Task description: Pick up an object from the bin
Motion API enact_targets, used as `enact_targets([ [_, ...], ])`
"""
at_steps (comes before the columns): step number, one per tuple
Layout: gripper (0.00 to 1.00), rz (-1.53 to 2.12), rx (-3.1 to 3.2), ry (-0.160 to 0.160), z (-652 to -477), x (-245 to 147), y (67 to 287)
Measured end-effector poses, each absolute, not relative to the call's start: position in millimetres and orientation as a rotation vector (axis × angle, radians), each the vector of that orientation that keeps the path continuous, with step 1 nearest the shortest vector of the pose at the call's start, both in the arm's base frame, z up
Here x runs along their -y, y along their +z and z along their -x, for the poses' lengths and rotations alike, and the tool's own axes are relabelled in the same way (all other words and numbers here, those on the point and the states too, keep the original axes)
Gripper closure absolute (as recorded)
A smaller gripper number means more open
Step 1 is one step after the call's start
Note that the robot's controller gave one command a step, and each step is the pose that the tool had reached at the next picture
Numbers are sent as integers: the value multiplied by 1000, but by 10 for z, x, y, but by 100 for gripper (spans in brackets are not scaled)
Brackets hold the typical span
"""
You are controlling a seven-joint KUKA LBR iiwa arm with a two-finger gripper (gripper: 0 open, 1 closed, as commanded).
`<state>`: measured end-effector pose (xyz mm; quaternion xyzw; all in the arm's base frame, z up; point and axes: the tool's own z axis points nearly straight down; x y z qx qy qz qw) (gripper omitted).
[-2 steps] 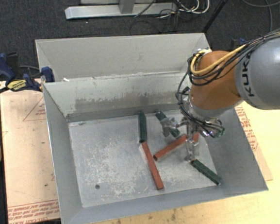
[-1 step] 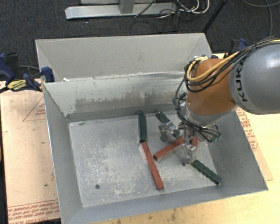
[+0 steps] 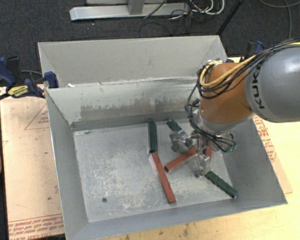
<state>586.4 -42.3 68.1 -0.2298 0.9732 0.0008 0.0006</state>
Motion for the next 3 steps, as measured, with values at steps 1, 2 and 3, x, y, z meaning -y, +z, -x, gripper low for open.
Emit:
enact_targets([
  [1, 100, 720, -3054, 1, -5873, 425, 695],
  [2, 100, 715, -3048, -4, -5901, 420, 1466],
  [3, 100, 712, -3050, -3, -5920, 413, 2008],
])
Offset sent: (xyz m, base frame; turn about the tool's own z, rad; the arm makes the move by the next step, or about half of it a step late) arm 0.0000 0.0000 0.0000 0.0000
